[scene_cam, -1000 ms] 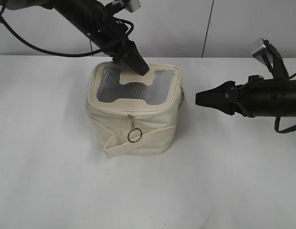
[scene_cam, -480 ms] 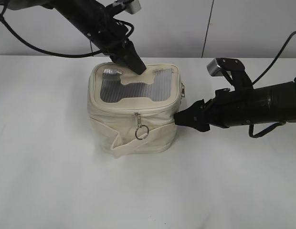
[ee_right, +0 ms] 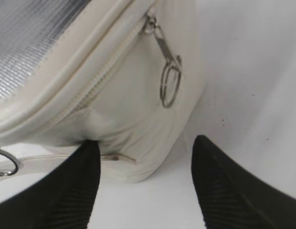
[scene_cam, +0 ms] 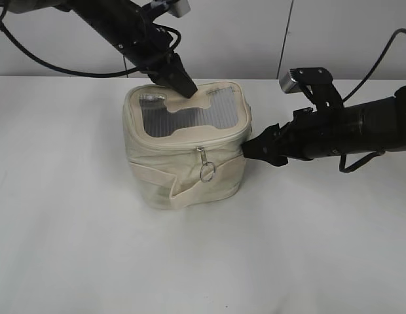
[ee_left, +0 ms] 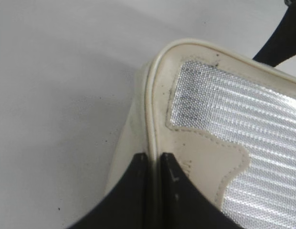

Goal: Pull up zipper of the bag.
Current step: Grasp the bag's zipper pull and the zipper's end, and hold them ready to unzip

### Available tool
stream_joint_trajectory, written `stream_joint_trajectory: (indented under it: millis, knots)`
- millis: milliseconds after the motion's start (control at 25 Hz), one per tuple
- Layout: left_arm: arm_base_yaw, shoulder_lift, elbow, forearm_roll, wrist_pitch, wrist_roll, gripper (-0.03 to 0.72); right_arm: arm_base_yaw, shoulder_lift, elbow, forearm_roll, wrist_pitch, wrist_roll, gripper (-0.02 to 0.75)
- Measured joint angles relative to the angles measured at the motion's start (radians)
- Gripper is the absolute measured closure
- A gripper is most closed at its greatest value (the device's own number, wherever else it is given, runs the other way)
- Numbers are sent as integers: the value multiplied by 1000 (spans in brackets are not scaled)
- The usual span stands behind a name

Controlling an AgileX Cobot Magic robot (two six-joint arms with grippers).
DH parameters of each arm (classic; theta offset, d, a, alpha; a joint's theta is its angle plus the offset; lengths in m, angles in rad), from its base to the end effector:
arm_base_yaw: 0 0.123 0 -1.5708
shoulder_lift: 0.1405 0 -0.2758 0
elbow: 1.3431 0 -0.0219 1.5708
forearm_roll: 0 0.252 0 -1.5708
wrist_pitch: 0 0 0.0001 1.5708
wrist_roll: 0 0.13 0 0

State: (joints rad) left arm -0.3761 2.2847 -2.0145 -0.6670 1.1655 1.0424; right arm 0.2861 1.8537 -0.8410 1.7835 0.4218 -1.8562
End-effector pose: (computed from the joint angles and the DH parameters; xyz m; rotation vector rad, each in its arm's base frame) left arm 0.4314 -0.2498 0.1781 1.5071 2.1631 -0.7312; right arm 0.3332 0.1523 0.0983 -0.5935 2.3211 0.6029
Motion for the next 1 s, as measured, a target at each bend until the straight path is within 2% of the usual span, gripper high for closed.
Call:
stream_joint_trajectory:
  millis: [160, 320, 400, 760, 1000]
  knots:
    - [0, 0, 0, 2, -2, -2, 636, 0, 0, -1, -21, -8, 14, 264]
    - [0, 0, 0, -2, 0, -2, 638, -2, -6, 0, -231, -61, 208, 264]
    - [0, 0, 0, -2, 1, -2, 638, -13, -6, 2, -290, -85, 274, 264]
    - [0, 0, 0, -4, 3, -3, 638, -23, -6, -110, -277, -111, 305, 266]
    - [0, 0, 0, -4, 4, -3, 638, -23, 39, -164, -265, -36, 307, 274]
